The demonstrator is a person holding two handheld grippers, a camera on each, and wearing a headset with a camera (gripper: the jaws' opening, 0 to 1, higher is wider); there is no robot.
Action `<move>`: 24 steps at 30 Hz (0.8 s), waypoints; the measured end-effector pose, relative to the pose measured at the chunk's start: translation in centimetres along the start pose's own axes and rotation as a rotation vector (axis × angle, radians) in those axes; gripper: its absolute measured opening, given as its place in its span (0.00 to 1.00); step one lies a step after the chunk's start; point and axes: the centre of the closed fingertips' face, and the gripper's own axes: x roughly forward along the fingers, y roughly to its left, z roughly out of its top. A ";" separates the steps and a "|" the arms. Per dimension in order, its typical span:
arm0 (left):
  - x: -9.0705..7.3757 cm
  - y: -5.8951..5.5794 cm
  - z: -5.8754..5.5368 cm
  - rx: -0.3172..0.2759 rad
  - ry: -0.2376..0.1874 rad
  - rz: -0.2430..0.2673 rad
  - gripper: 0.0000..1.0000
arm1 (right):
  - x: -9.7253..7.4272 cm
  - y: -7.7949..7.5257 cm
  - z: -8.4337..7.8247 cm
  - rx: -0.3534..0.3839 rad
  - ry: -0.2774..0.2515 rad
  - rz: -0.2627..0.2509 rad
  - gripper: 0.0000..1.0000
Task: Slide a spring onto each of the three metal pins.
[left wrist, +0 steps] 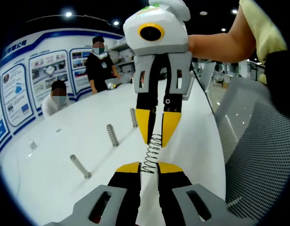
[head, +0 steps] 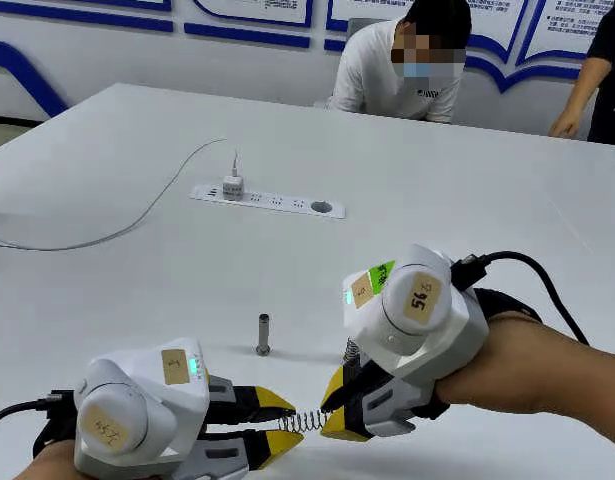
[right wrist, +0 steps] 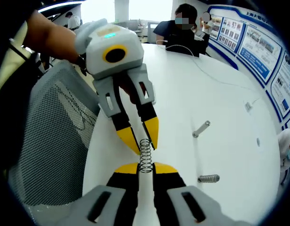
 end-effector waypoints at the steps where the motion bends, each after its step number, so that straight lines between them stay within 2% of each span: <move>1: 0.0 0.1 0.0 0.002 0.000 0.003 0.12 | -0.1 0.0 0.2 -0.001 -0.005 -0.001 0.12; 14: 0.1 0.0 0.3 0.005 -0.005 0.004 0.11 | -0.8 0.0 3.1 -0.039 -0.067 -0.019 0.12; 24: 0.1 0.0 0.5 -0.002 -0.010 0.010 0.11 | -0.6 0.0 4.2 -0.050 -0.093 -0.018 0.12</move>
